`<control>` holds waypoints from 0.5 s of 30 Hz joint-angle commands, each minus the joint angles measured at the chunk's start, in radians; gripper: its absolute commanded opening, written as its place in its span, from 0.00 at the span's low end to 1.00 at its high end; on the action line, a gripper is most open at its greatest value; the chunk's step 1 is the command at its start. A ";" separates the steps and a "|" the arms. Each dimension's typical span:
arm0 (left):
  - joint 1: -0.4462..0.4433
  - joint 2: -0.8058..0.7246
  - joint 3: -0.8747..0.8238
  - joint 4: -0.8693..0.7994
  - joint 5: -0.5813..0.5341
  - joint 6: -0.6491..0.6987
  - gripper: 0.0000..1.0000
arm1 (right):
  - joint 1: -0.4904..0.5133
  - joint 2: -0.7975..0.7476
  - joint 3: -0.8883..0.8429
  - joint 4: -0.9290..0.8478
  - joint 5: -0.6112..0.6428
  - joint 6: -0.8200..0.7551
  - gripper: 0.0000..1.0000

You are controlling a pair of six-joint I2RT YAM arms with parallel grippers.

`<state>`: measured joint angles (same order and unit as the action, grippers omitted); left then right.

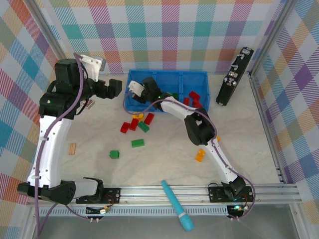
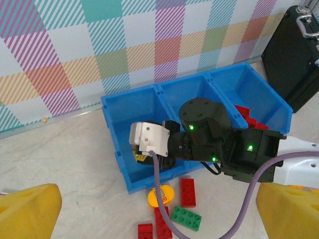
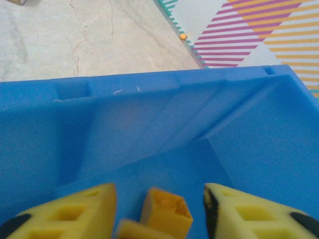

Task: Sort the legos into containers by color
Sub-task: Place the lego in the container.

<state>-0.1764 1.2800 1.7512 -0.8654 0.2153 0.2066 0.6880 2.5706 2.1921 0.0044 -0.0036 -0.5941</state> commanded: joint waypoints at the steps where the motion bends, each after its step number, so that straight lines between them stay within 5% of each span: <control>1: -0.014 0.004 0.027 -0.021 -0.007 0.016 1.00 | -0.007 -0.019 0.004 0.014 -0.028 -0.002 0.56; 8: -0.014 -0.008 0.025 -0.018 0.002 0.014 1.00 | -0.004 -0.149 -0.083 0.014 -0.045 -0.002 0.62; 15: -0.014 -0.041 0.001 -0.005 0.013 0.007 1.00 | -0.002 -0.524 -0.439 -0.034 -0.049 0.053 0.66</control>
<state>-0.1764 1.2770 1.7512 -0.8654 0.2169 0.2066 0.6865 2.2341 1.8423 -0.0246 -0.0380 -0.5827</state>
